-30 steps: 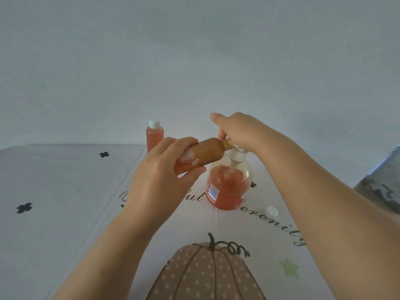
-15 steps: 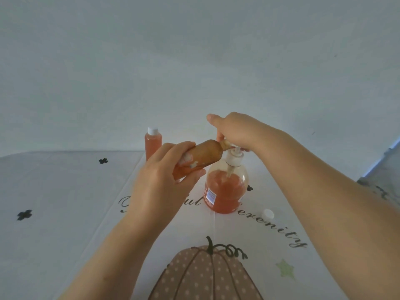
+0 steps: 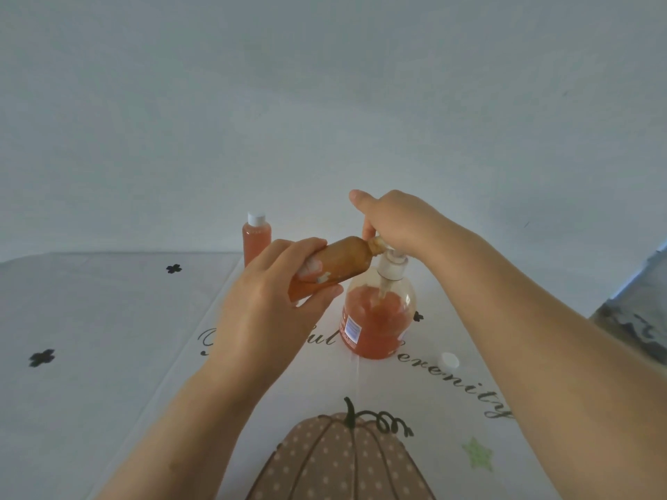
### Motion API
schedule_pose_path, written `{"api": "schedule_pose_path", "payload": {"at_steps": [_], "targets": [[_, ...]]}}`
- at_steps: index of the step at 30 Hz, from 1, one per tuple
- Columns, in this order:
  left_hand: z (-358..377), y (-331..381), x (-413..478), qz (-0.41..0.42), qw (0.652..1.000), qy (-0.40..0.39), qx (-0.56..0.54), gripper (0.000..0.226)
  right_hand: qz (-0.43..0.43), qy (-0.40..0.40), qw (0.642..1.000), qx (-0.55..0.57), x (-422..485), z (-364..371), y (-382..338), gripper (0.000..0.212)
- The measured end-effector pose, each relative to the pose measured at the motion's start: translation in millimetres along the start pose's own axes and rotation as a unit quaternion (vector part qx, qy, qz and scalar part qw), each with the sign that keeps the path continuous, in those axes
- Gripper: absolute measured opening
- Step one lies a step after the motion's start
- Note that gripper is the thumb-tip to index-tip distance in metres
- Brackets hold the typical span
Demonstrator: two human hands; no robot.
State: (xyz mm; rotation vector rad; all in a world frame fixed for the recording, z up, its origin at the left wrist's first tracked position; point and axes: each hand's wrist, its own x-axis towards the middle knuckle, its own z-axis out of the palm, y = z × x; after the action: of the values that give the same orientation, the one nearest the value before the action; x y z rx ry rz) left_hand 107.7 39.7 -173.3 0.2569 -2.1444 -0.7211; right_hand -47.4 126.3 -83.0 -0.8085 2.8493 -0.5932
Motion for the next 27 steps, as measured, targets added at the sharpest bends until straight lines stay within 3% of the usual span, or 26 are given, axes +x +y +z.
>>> {"api": "schedule_pose_path", "payload": {"at_steps": [6,11,15,19,22,27], "targets": [[1,0,0,0.009,1.0,0.01,-0.006,0.046,0.017,0.009,0.999,-0.025,4,-4,-5,0.066],[2,-1,0,0.004,1.0,0.003,-0.015,0.045,0.024,0.001,0.999,0.036,3,-2,-2,0.037],[2,-5,1,-0.001,1.0,-0.007,0.004,0.045,-0.005,-0.025,1.0,-0.011,3,5,3,0.047],[1,-6,1,-0.002,1.0,-0.003,0.017,0.046,0.009,-0.032,0.999,-0.012,5,9,5,0.039],[2,-4,1,-0.005,1.0,-0.007,-0.001,0.046,0.02,0.0,0.999,0.03,6,2,5,0.051],[2,-2,0,-0.008,1.0,-0.003,-0.017,0.045,0.006,0.016,0.997,0.078,5,-7,4,0.047]]}}
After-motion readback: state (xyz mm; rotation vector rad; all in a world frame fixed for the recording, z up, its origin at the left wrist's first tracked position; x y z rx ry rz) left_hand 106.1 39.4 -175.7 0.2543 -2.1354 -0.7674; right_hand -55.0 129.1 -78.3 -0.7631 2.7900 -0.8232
